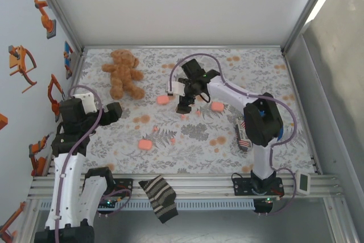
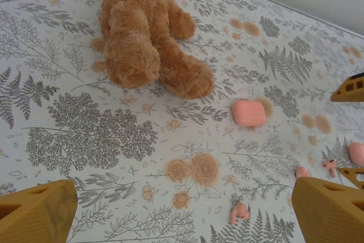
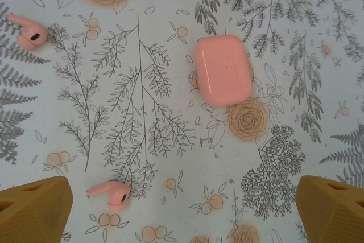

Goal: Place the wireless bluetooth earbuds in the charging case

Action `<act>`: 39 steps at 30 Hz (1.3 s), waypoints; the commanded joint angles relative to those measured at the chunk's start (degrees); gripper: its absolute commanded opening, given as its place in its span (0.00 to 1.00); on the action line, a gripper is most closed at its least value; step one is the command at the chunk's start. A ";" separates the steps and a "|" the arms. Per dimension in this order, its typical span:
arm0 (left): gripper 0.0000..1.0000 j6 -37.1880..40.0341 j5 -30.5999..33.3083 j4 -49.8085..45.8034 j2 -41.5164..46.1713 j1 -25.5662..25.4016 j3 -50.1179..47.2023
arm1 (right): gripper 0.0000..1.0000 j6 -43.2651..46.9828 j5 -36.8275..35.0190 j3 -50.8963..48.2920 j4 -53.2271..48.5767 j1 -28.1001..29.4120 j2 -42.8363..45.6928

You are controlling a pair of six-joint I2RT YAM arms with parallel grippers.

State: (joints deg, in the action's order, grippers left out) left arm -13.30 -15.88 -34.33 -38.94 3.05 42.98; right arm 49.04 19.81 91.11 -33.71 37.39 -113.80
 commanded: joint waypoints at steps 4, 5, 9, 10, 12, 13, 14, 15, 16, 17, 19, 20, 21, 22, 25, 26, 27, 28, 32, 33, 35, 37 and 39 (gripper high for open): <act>0.96 0.47 -3.19 0.50 1.42 0.42 -2.24 | 0.96 5.35 -0.99 11.53 -6.78 0.85 -8.89; 0.96 0.62 -3.29 0.66 1.50 0.51 -2.55 | 0.95 5.49 -0.83 12.60 -7.16 0.85 -9.90; 0.96 0.38 -3.12 1.81 2.09 0.52 -3.93 | 0.94 5.64 -1.11 17.51 -8.55 1.00 -14.45; 0.96 0.38 -3.19 1.81 2.04 0.52 -3.99 | 0.93 5.59 -1.22 18.42 -8.80 1.00 -15.48; 0.96 0.60 -3.14 1.42 2.07 0.48 -4.02 | 0.92 5.54 -1.94 21.04 -9.16 1.11 -17.94; 0.96 0.56 -3.24 1.45 2.18 0.50 -4.13 | 0.91 5.54 -2.21 22.37 -9.55 1.15 -19.00; 0.96 0.56 -3.35 1.46 2.41 0.49 -4.18 | 0.90 5.48 -2.40 24.09 -10.26 1.20 -20.32; 0.96 0.56 -3.32 1.49 2.45 0.45 -4.12 | 0.89 5.46 -2.54 25.79 -11.04 1.28 -21.60; 0.96 0.57 -3.28 1.46 2.42 0.43 -4.02 | 0.89 5.45 -2.65 27.16 -11.67 1.27 -22.61; 0.96 0.64 -3.27 1.37 2.26 0.53 -3.90 | 0.89 5.54 -2.89 28.64 -12.26 1.36 -23.63; 0.96 0.97 -2.90 1.35 2.11 0.47 -4.03 | 0.88 6.16 -3.34 30.89 -12.97 1.37 -25.28; 0.96 1.00 -2.75 1.21 2.17 0.41 -4.04 | 0.88 6.78 -3.34 32.12 -13.73 1.37 -26.06; 0.96 1.00 -2.72 1.12 2.18 0.43 -3.95 | 0.88 6.95 -3.29 33.14 -14.14 1.38 -26.69; 0.96 1.00 -2.72 0.96 2.44 0.50 -3.98 | 0.88 7.08 -3.07 34.36 -14.84 1.45 -27.49; 0.96 1.08 -2.67 1.03 3.12 0.47 -4.20 | 0.88 8.08 -2.49 36.36 -16.29 1.80 -28.86; 0.96 1.08 -2.34 1.03 3.11 0.44 -4.26 | 0.88 8.65 -2.67 36.57 -16.30 1.93 -29.09; 0.96 1.16 -2.23 0.93 2.95 0.48 -4.16 | 0.88 8.79 -2.76 36.81 -16.30 2.07 -29.32; 0.96 1.17 -2.47 0.78 2.84 0.54 -3.99 | 0.88 8.84 -2.40 37.22 -16.36 2.20 -29.67; 0.96 1.17 -2.67 0.63 2.93 0.48 -4.13 | 0.87 9.10 -1.99 37.96 -16.12 3.00 -31.15; 0.96 1.17 -2.44 0.50 3.07 0.48 -4.07 | 0.86 9.14 -2.08 38.58 -16.28 3.16 -31.62; 0.96 1.17 -2.36 0.43 2.98 0.47 -3.96 | 0.83 9.15 -1.60 40.08 -17.02 3.31 -32.79; 0.96 1.25 -2.62 0.38 2.86 0.45 -3.78 | 0.79 9.15 -1.61 41.17 -17.47 3.35 -33.62; 0.96 1.26 -2.51 0.63 2.72 0.45 -3.83 | 0.75 9.24 -2.07 41.93 -17.72 3.44 -34.18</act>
State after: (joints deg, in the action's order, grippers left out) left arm -13.06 -18.00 -33.87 -36.40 3.16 39.22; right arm 57.65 17.28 131.00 -49.08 40.71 -146.52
